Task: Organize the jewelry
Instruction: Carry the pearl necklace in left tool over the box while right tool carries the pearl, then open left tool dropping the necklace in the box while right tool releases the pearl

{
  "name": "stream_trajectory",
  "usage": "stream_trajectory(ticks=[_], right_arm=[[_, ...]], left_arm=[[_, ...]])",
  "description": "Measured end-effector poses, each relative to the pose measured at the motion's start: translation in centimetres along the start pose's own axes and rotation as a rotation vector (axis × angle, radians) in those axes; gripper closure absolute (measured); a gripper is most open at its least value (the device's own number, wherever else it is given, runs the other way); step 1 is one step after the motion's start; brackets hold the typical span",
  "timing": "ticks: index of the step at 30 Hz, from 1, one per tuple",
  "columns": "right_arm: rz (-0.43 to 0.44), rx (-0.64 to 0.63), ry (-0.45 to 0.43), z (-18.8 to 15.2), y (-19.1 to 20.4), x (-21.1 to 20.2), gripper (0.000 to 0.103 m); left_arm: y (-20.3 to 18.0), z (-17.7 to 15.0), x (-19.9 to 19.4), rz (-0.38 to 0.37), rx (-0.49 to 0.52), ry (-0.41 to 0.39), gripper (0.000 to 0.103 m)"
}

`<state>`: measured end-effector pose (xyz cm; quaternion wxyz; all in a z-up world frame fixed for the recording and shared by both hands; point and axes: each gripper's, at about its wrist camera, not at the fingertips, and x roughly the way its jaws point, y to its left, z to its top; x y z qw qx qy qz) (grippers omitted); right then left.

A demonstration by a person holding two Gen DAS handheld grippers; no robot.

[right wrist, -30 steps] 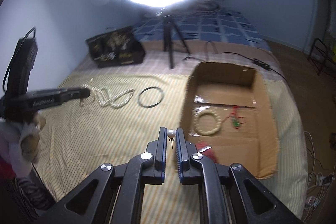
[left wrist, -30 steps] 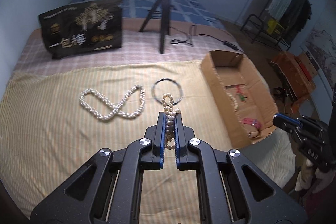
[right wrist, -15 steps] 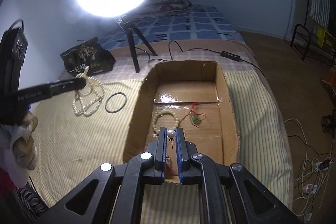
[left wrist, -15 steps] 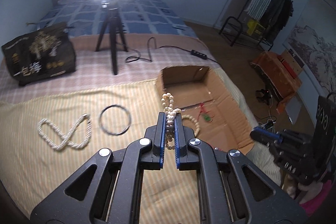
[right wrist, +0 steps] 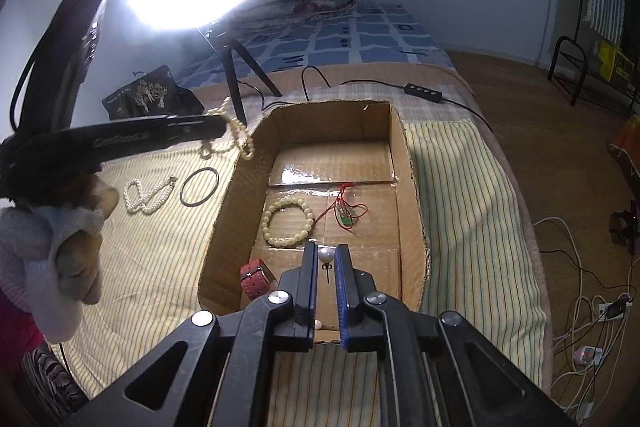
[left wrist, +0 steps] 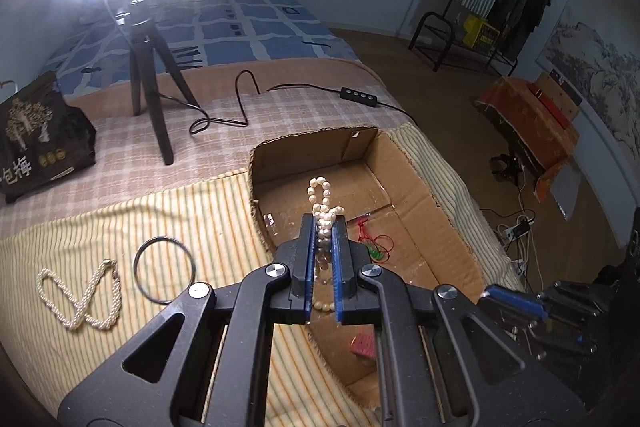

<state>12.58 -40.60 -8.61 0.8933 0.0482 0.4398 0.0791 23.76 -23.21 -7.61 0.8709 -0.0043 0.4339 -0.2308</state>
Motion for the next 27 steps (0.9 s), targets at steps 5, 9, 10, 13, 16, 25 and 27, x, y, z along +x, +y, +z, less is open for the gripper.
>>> stream_trajectory(ticks=[5, 9, 10, 13, 16, 25, 27], right_arm=[[0.001, -0.001, 0.015, -0.3, -0.1, 0.5, 0.097], [0.007, -0.001, 0.015, -0.4, 0.0, 0.6, 0.097], [0.008, -0.002, 0.013, -0.4, 0.0, 0.6, 0.096], [0.012, -0.009, 0.008, -0.3, 0.2, 0.5, 0.078], [-0.003, -0.021, -0.009, -0.3, 0.6, 0.3, 0.067], [-0.013, -0.054, -0.056, -0.3, 1.6, -0.3, 0.014], [-0.019, -0.059, -0.063, -0.3, 1.8, -0.4, 0.013]], left_arm=[[-0.5, 0.5, 1.1, 0.011, -0.002, 0.008, 0.098], [-0.6, 0.6, 1.4, 0.011, -0.006, 0.015, 0.098], [-0.6, 0.6, 1.4, 0.011, -0.005, 0.016, 0.098], [-0.7, 0.7, 1.3, 0.010, -0.001, 0.011, 0.098], [-0.7, 0.8, 1.1, 0.016, 0.003, 0.014, 0.097], [-1.1, 0.8, 0.2, 0.033, 0.037, -0.022, 0.041], [-1.0, 0.8, 0.2, 0.031, 0.031, -0.021, 0.034]])
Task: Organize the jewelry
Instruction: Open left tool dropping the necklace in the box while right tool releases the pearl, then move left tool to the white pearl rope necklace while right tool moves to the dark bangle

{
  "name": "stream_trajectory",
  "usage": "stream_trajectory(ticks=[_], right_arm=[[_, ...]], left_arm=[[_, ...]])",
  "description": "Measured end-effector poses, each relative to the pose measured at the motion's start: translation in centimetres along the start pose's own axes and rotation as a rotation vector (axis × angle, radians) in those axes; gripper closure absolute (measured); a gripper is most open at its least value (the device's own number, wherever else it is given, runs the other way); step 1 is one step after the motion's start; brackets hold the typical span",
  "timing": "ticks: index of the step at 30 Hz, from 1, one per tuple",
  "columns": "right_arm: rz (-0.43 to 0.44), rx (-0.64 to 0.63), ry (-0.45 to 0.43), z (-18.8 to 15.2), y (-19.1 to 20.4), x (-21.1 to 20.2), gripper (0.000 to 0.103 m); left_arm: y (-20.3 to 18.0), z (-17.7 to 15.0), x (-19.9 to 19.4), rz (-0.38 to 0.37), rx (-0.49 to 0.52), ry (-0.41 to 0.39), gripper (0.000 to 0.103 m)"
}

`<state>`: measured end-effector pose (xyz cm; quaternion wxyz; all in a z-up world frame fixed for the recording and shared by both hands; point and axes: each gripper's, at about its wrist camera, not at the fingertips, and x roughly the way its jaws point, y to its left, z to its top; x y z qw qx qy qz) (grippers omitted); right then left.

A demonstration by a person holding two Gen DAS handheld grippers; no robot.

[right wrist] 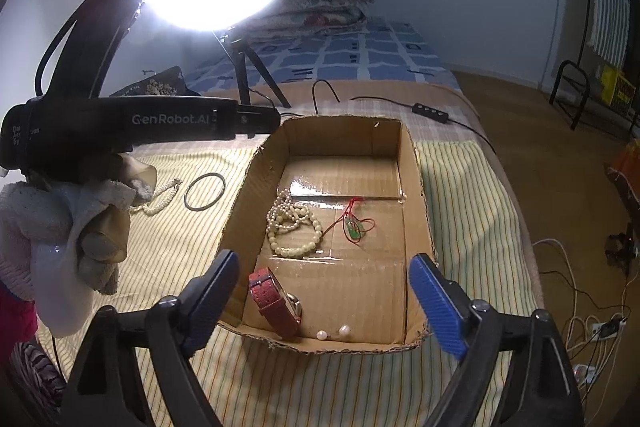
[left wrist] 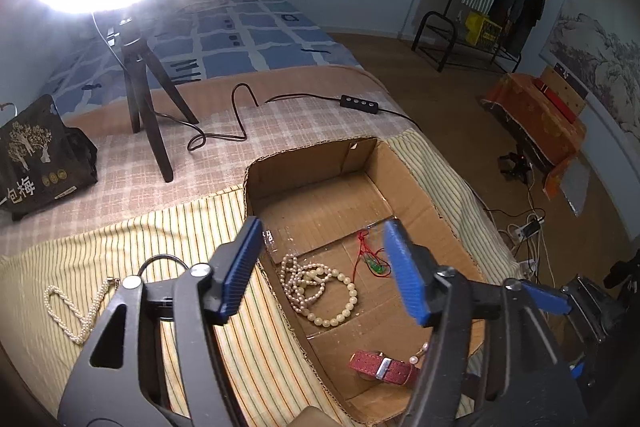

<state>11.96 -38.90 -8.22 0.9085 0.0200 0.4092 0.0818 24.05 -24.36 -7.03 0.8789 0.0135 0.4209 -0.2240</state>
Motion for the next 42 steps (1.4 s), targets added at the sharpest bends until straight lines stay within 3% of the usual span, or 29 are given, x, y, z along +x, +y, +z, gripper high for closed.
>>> stream_trajectory(ticks=[2, 7, 21, 33, 42], right_arm=[[-0.009, -0.001, 0.002, 0.0, 0.1, 0.1, 0.007], [-0.036, 0.007, -0.011, 0.1, 0.0, 0.0, 0.001], [-0.052, 0.021, -0.039, 0.5, 1.3, -1.0, 0.000], [-0.042, 0.016, -0.080, 1.8, 3.9, -1.4, 0.000], [0.001, -0.002, -0.108, 3.1, 6.2, -1.1, 0.000]], left_arm=[[0.0, 0.0, 0.0, 0.002, 0.003, 0.000, 0.033], [-0.1, -0.1, -0.1, 0.002, 0.006, 0.009, 0.032], [1.1, -0.4, -3.2, 0.027, 0.003, -0.026, 0.032], [6.1, -1.3, -7.3, 0.083, -0.029, -0.063, 0.032], [12.4, -2.8, -10.6, 0.141, -0.074, -0.063, 0.032]])
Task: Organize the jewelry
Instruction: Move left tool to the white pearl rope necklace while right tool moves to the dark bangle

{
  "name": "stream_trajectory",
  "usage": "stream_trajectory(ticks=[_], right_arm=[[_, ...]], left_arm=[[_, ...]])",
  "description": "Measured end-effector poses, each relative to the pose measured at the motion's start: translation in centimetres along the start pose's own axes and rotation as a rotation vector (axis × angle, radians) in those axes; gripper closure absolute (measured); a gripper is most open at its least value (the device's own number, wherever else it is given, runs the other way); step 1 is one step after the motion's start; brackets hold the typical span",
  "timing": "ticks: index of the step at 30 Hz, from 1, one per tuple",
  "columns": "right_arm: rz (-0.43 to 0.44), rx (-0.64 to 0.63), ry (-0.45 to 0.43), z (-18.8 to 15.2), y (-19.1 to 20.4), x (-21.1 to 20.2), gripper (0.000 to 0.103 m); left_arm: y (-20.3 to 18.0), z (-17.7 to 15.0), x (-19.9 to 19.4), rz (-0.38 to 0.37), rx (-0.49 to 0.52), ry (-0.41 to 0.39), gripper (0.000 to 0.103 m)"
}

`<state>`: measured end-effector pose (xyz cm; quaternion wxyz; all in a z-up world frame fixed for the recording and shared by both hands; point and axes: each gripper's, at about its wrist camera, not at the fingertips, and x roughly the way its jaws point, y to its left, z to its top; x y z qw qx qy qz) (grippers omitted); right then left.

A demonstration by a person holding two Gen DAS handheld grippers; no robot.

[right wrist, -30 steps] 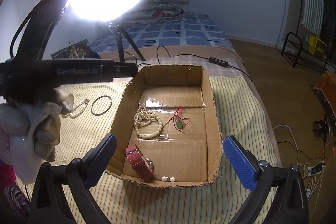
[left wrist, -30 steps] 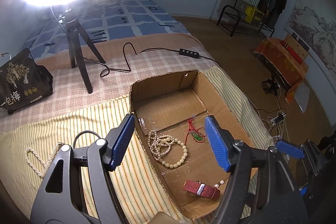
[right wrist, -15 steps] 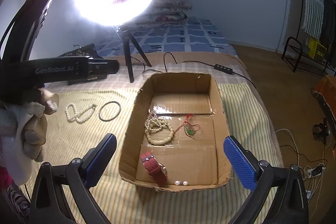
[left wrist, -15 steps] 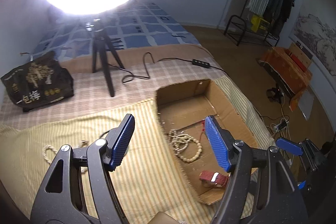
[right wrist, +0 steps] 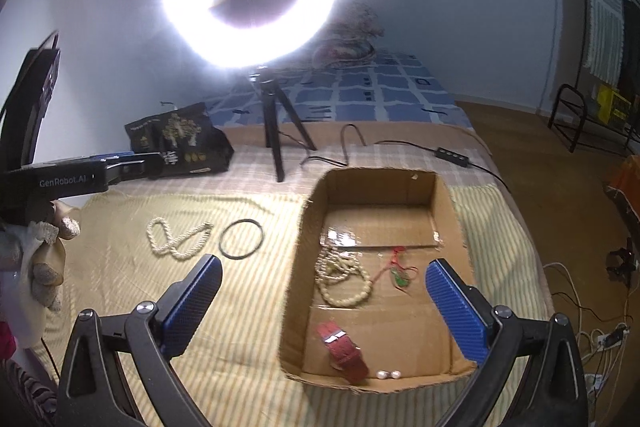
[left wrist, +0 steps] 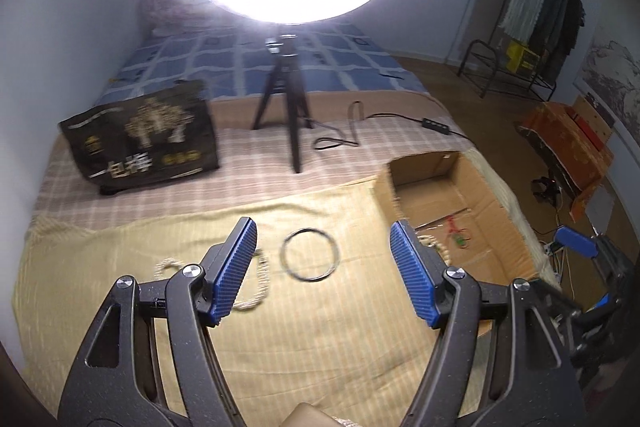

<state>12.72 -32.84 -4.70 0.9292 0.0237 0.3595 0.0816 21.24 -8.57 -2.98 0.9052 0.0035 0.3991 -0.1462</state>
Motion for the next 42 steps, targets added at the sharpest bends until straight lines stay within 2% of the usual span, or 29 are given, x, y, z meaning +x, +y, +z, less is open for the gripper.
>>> stream_trajectory(ticks=[6, 10, 18, 23, 24, 26, 29, 33, 35, 42], right_arm=[[0.049, -0.032, 0.034, 0.9, 2.2, 1.4, 0.001], [0.096, -0.051, 0.071, 1.6, 3.9, 2.9, 0.008], [0.163, -0.149, 0.144, 1.9, 7.9, 6.0, 0.025], [0.202, -0.228, 0.223, 1.7, 10.5, 9.3, 0.044], [0.207, -0.238, 0.234, 1.6, 10.8, 9.7, 0.046], [0.220, -0.265, 0.267, 1.5, 11.7, 11.0, 0.053], [0.224, -0.284, 0.313, 1.4, 12.1, 12.9, 0.063], [0.202, -0.331, 0.368, 1.2, 12.4, 15.1, 0.070], [0.200, -0.359, 0.390, 1.1, 12.7, 16.1, 0.073], [0.207, -0.460, 0.454, 0.2, 14.4, 18.2, 0.075]], left_arm=[[5.1, -1.2, -0.5, 0.041, -0.046, 0.021, 0.032], [8.3, -2.5, 0.0, 0.046, -0.104, 0.053, 0.032], [11.9, -4.8, 1.5, 0.049, -0.155, 0.125, 0.032], [12.4, -5.9, 2.9, 0.038, -0.111, 0.165, 0.033], [12.3, -6.1, 3.3, 0.037, -0.097, 0.174, 0.039], [12.2, -6.7, 4.1, 0.030, -0.070, 0.199, 0.044], [12.0, -7.5, 5.2, 0.021, -0.040, 0.227, 0.047], [11.7, -8.4, 6.8, 0.015, 0.009, 0.269, 0.057], [11.6, -8.8, 7.4, 0.012, 0.029, 0.284, 0.058], [11.2, -9.3, 9.5, 0.026, 0.084, 0.306, 0.059]])
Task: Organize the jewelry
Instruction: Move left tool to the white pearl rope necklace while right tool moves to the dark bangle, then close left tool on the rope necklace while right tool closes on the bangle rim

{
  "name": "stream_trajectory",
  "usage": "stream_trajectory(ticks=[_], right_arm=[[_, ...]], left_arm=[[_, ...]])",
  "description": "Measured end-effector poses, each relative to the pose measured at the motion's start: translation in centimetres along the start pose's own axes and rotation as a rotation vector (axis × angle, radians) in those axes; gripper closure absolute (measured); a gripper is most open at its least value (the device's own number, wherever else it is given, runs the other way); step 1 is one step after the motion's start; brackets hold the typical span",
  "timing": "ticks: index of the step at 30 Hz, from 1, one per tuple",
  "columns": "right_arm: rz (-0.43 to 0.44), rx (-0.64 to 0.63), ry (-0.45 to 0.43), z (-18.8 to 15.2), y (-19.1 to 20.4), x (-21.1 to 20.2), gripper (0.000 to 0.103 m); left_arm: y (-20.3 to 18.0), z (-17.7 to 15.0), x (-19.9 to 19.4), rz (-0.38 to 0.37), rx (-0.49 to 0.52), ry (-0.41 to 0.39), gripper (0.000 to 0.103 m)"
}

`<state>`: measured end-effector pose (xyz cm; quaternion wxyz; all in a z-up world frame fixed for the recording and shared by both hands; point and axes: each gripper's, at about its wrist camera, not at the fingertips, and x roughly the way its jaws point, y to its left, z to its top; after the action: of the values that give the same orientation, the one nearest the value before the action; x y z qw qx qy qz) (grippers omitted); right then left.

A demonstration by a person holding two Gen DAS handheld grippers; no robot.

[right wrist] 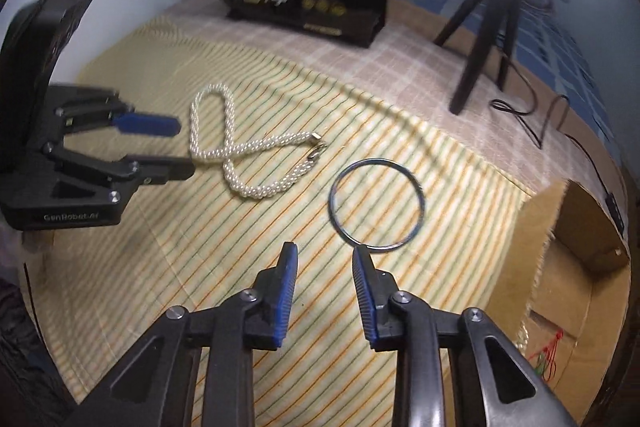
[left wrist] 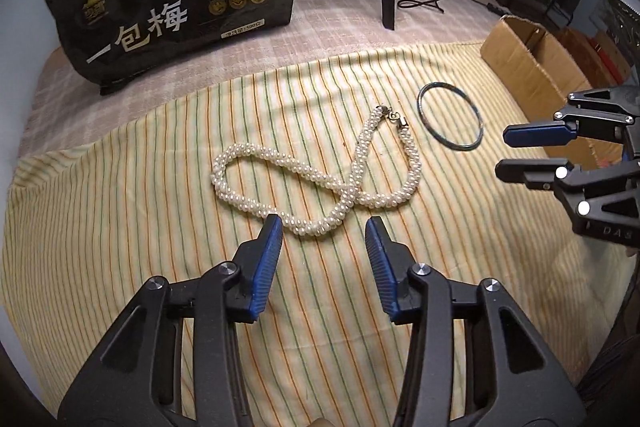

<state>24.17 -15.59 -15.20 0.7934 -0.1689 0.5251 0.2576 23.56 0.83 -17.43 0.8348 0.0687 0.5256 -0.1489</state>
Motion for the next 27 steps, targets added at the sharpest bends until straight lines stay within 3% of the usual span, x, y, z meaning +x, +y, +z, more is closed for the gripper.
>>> stream_trajectory(ticks=[9, 14, 18, 21, 25, 27], right_arm=[[-0.020, -0.023, 0.039, 0.6, -0.1, 2.5, 0.077], [-0.022, -0.033, 0.053, 0.7, 0.1, 3.3, 0.077], [-0.030, -0.030, 0.055, 0.8, 0.0, 3.8, 0.077], [-0.032, -0.006, 0.059, 0.9, -0.5, 4.1, 0.077], [-0.042, 0.002, 0.067, 1.0, -0.8, 4.3, 0.077], [-0.051, -0.005, 0.071, 1.0, -0.6, 4.5, 0.077]], left_arm=[[-0.5, 0.5, 1.7, 0.019, 0.047, 0.003, 0.061], [-0.8, 0.9, 1.6, -0.018, 0.061, 0.009, 0.062], [-1.6, 0.8, 2.1, 0.008, 0.105, 0.004, 0.063], [-1.6, 0.8, 2.6, 0.024, 0.108, 0.009, 0.078], [-1.8, 0.6, 3.1, 0.037, 0.126, 0.000, 0.084], [-2.0, 0.6, 3.1, 0.043, 0.137, -0.010, 0.092]])
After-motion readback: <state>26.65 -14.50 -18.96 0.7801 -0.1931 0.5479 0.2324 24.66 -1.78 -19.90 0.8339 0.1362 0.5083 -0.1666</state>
